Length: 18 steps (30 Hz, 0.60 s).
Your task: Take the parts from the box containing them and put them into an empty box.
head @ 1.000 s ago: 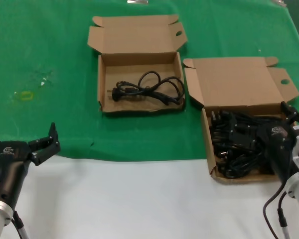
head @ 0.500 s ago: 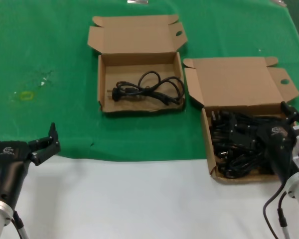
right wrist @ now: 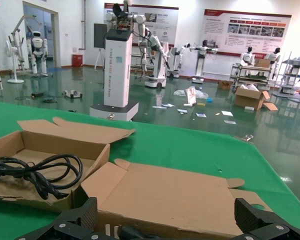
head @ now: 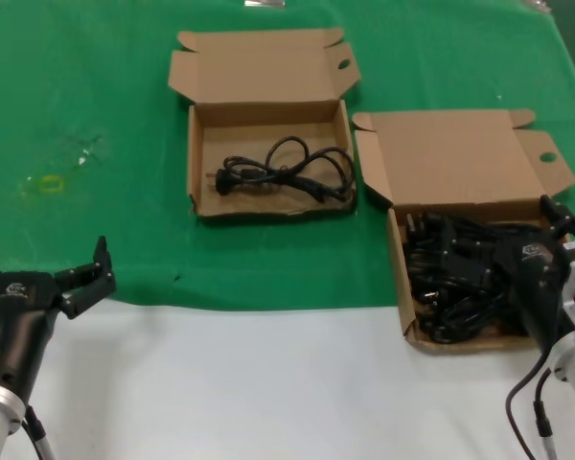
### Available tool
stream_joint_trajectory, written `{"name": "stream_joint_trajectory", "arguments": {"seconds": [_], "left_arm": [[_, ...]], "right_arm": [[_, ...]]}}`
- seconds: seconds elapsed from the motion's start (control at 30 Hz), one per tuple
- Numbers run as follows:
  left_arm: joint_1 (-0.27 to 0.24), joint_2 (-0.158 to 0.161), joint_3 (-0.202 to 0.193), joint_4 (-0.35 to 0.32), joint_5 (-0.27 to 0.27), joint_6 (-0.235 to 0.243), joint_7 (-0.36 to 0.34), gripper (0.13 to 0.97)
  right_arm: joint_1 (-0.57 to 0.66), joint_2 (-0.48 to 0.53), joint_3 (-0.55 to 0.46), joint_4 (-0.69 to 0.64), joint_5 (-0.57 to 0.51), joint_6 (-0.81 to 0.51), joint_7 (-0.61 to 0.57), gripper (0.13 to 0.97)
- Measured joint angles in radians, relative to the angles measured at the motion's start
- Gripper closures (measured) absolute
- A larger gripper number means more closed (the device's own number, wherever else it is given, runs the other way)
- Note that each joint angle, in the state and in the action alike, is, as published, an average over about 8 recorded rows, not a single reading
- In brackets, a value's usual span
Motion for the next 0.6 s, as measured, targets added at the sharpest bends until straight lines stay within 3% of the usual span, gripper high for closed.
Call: {"name": "stream_joint_trajectory", "arguments": {"seconds": [0.6], "left_arm": [[0.000,0.000,0.000,0.000,0.000,0.000,0.000,0.132]], "right_arm": [[0.000,0.000,0.000,0.000,0.000,0.000,0.000,0.129]]}}
